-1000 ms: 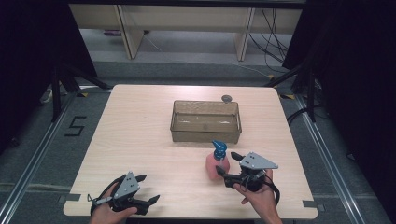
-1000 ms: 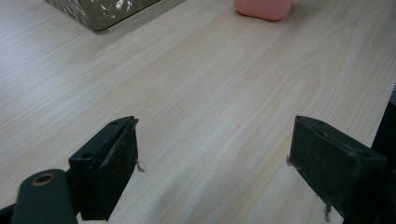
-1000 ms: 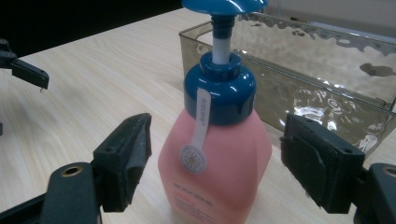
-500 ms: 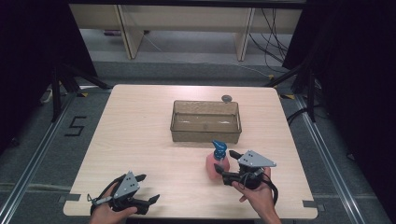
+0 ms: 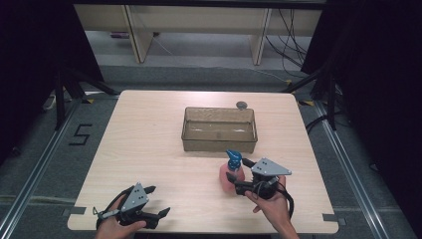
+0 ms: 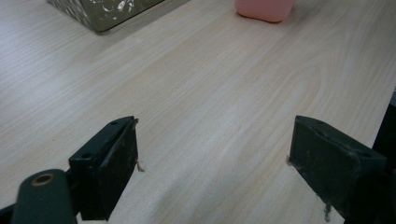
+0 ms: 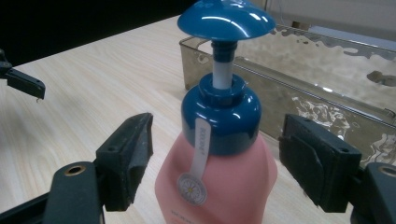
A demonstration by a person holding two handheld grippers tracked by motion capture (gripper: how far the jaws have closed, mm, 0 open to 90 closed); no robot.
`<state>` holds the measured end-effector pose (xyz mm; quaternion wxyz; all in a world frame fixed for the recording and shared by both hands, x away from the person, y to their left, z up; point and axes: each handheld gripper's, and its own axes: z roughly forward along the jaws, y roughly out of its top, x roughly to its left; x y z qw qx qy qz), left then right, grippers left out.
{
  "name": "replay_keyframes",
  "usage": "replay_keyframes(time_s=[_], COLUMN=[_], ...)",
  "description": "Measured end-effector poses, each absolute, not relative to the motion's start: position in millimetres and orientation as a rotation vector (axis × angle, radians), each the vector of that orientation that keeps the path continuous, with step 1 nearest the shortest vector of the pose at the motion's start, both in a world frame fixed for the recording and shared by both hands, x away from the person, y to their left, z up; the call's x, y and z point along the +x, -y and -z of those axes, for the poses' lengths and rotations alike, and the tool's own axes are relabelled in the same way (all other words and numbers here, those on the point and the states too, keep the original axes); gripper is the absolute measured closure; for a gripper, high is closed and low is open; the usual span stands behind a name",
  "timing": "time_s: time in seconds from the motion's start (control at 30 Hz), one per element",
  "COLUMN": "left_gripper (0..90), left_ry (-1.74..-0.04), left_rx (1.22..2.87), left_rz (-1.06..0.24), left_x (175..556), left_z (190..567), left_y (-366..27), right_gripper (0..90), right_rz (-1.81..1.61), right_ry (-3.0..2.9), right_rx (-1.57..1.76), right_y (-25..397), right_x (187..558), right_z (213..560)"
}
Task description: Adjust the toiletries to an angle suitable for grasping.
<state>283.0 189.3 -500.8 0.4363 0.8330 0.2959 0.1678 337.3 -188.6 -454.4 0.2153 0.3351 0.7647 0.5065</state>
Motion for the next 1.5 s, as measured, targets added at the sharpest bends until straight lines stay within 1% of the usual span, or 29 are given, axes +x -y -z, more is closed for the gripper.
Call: replay_keyframes(time_s=[0.07, 0.1, 0.2, 0.5, 0.53, 0.6, 0.7, 0.73, 0.83, 1.03, 1.07, 1.13, 1.2, 1.27, 1.3, 1.47, 1.5], left_gripper=[15.1, 15.1, 15.0, 15.1, 15.0, 15.0, 15.0, 15.0, 15.0, 15.0, 15.0, 15.0, 15.0, 15.0, 15.0, 15.0, 15.0], left_ry=[-0.738, -0.723, -0.733, -0.732, -0.744, -0.740, -0.741, -0.754, -0.746, -0.710, -0.709, -0.724, -0.728, -0.721, -0.737, -0.719, -0.735], left_rx=[2.064, 2.085, 2.061, 2.079, 2.047, 2.062, 2.068, 2.048, 2.065, 2.109, 2.113, 2.085, 2.085, 2.105, 2.073, 2.109, 2.065], left_rz=[-0.410, -0.415, -0.406, -0.431, -0.402, -0.393, -0.406, -0.400, -0.394, -0.384, -0.387, -0.373, -0.372, -0.388, -0.380, -0.391, -0.385], left_x=[282.3, 282.8, 282.8, 284.7, 283.7, 284.4, 285.4, 285.0, 285.4, 287.6, 288.0, 287.5, 287.9, 289.2, 288.1, 287.4, 286.7], left_z=[501.4, 500.8, 501.1, 501.8, 502.3, 501.9, 501.6, 501.9, 501.8, 502.3, 502.0, 503.0, 503.3, 502.4, 503.0, 501.3, 503.2], left_y=[-188.7, -190.3, -188.7, -189.3, -187.6, -188.7, -188.9, -187.2, -186.2, -179.3, -179.3, -177.7, -177.9, -180.3, -178.7, -181.8, -179.8], right_gripper=[27.4, 27.9, 28.2, 30.5, 30.9, 31.7, 32.3, 32.8, 36.2, 39.3, 39.8, 40.8, 41.3, 41.7, 42.1, 43.3, 43.5], right_rz=[-1.415, -1.445, -1.413, -1.425, -1.438, -1.425, -1.433, -1.427, -1.442, -1.444, -1.447, -1.441, -1.452, -1.468, -1.445, -1.485, -1.469], right_ry=[-2.141, -2.132, -2.137, -2.129, -2.132, -2.129, -2.145, -2.128, -2.139, -2.145, -2.140, -2.134, -2.137, -2.147, -2.145, -2.160, -2.176], right_rx=[0.950, 0.970, 0.937, 0.933, 0.953, 0.931, 0.977, 0.921, 0.945, 0.922, 0.959, 0.892, 0.951, 0.924, 0.927, 0.928, 0.909], right_y=[187.7, 186.2, 187.3, 185.1, 184.3, 184.6, 182.9, 183.5, 181.7, 182.6, 182.5, 186.2, 184.8, 185.2, 186.2, 181.7, 182.0], right_x=[337.1, 337.1, 338.9, 343.4, 343.2, 345.1, 343.7, 347.6, 347.6, 349.4, 347.4, 351.7, 350.3, 353.6, 353.7, 355.2, 355.3], right_z=[453.9, 454.7, 453.9, 455.3, 455.7, 455.2, 454.8, 455.7, 456.1, 456.8, 456.4, 456.1, 456.9, 457.7, 457.0, 458.6, 457.9])
